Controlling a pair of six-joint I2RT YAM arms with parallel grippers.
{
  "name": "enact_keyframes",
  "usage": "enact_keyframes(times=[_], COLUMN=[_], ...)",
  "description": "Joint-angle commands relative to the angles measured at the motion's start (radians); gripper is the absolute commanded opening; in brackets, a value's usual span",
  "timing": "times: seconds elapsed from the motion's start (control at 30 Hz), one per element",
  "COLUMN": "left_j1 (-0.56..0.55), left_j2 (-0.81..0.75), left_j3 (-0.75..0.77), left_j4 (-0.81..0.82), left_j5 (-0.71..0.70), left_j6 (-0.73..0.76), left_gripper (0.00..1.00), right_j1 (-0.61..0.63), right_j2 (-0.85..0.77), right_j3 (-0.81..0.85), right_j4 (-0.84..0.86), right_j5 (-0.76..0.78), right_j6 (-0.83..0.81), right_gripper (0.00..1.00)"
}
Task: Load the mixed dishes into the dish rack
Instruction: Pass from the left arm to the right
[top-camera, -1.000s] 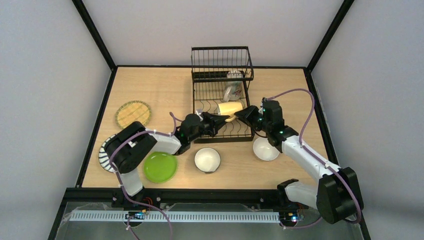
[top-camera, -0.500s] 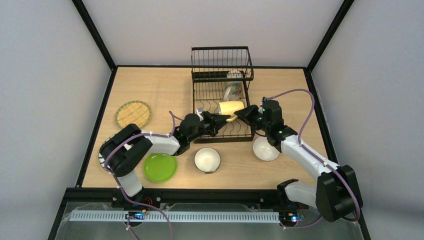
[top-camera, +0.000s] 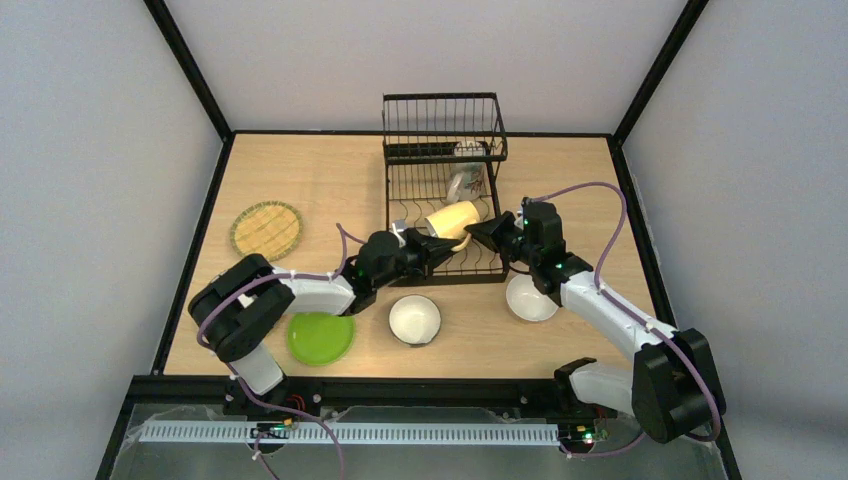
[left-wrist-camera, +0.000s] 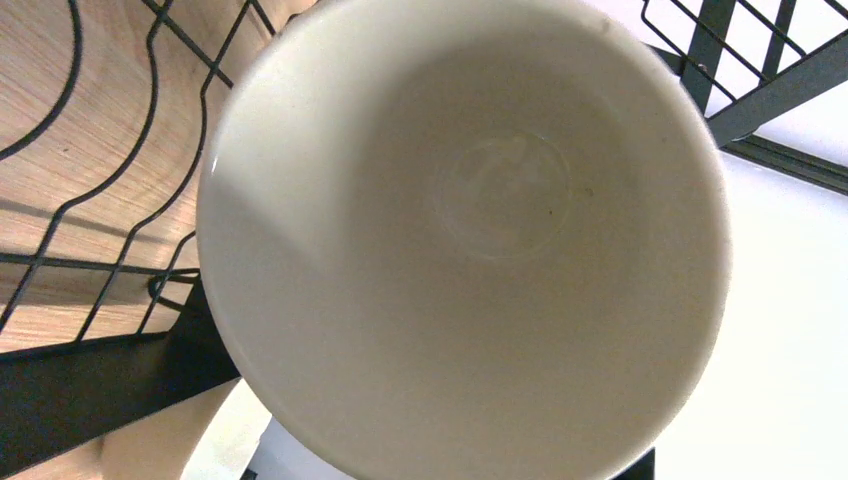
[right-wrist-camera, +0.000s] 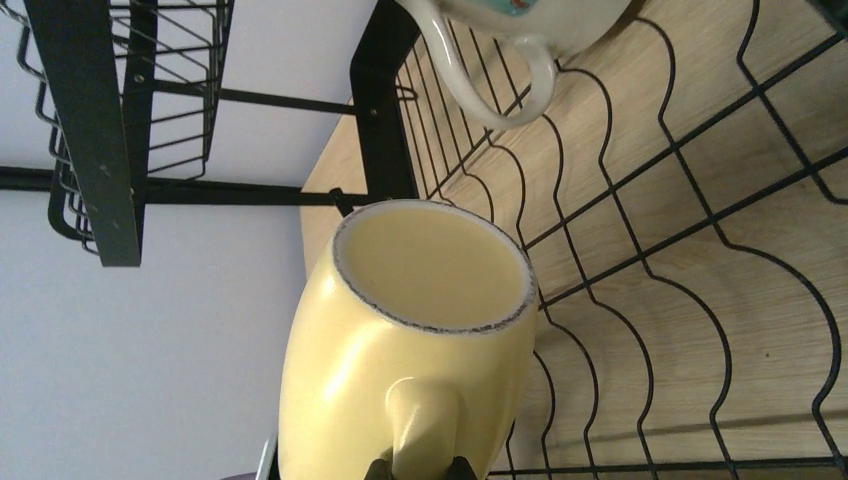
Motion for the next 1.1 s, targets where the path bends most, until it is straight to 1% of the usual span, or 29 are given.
enact_keyframes(times=[0.0,0.13,0.27,0.33,0.37,0.4,0.43,0.53,0.7,0.8,0.87,1.07], left_j1=[0.001,0.002,0.003,0.006,0.008,0.011,0.014,0.020,0.029,0.033,0.033,0.035], left_j2=[-0.072,-0.093,-0.113,-0.129,-0.134,-0.139,-0.143,-0.160,-0.194,-0.206,-0.214,-0.237], left_j3=[-0.024,-0.033,-0.031,-0.030,-0.031,-0.031,-0.031,-0.030,-0.037,-0.051,-0.057,-0.059], left_j4=[0.060,0.020,-0.033,-0.067,-0.080,-0.091,-0.102,-0.127,-0.187,-0.196,-0.205,-0.273], left_j5=[0.023,0.024,0.023,0.023,0.022,0.025,0.025,0.031,0.032,0.035,0.040,0.058], left_j6=[-0.010,0.005,0.030,0.043,0.052,0.059,0.064,0.081,0.111,0.114,0.117,0.150], left_gripper=[0.02,0.04,0.04,0.05,0.09,0.19,0.26,0.36,0.56,0.68,0.73,0.75], right_j1=[-0.001,-0.001,-0.001,-0.001,-0.002,-0.002,-0.001,-0.002,0.000,-0.001,-0.002,-0.001], right_j2=[-0.002,-0.010,-0.021,-0.029,-0.030,-0.030,-0.030,-0.031,-0.031,-0.030,-0.031,-0.034], right_j3=[-0.033,-0.045,-0.048,-0.053,-0.054,-0.054,-0.056,-0.059,-0.060,-0.053,-0.047,-0.029], right_j4=[0.036,0.053,0.053,0.059,0.063,0.070,0.077,0.099,0.126,0.137,0.140,0.145], right_j5=[0.005,-0.009,-0.013,-0.014,-0.018,-0.025,-0.030,-0.041,-0.064,-0.073,-0.076,-0.079], right_j6=[-0.059,-0.060,-0.070,-0.070,-0.071,-0.073,-0.076,-0.076,-0.081,-0.089,-0.098,-0.121], right_gripper=[0.00,0.00,0.00,0.00,0.00,0.00,0.00,0.00,0.00,0.00,0.00,0.00])
